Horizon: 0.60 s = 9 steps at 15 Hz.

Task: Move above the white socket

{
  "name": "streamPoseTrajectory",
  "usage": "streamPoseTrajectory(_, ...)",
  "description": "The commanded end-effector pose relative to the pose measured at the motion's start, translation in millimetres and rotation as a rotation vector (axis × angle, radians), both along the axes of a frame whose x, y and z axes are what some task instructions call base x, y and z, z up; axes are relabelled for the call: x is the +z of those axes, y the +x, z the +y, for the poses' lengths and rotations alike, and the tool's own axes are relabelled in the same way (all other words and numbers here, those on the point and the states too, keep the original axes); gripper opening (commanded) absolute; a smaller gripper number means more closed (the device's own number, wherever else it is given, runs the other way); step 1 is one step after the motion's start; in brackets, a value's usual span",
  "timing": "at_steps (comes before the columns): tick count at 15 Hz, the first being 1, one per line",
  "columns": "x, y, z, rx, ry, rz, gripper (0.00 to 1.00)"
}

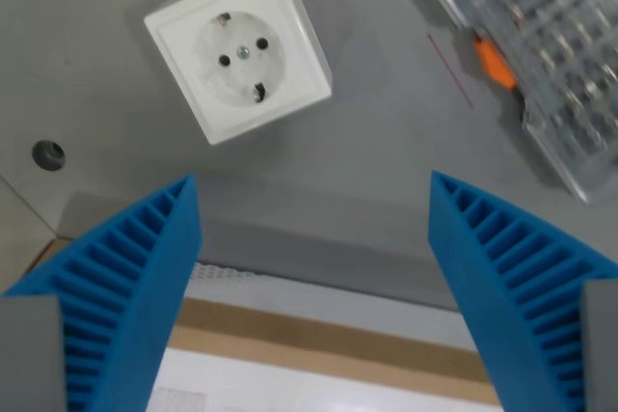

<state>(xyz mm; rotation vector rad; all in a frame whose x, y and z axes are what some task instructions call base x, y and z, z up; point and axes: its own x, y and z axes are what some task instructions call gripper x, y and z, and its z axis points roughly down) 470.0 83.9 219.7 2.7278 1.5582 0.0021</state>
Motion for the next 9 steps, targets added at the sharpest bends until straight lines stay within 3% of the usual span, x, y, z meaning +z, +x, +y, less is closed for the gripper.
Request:
streamPoseTrajectory(1,-10.8,-4.7,5.8,0.269,0.103,-0.096,1.00)
streamPoseTrajectory(9,-34.9,-7.8,23.4,0.314,0.108,-0.106,1.00)
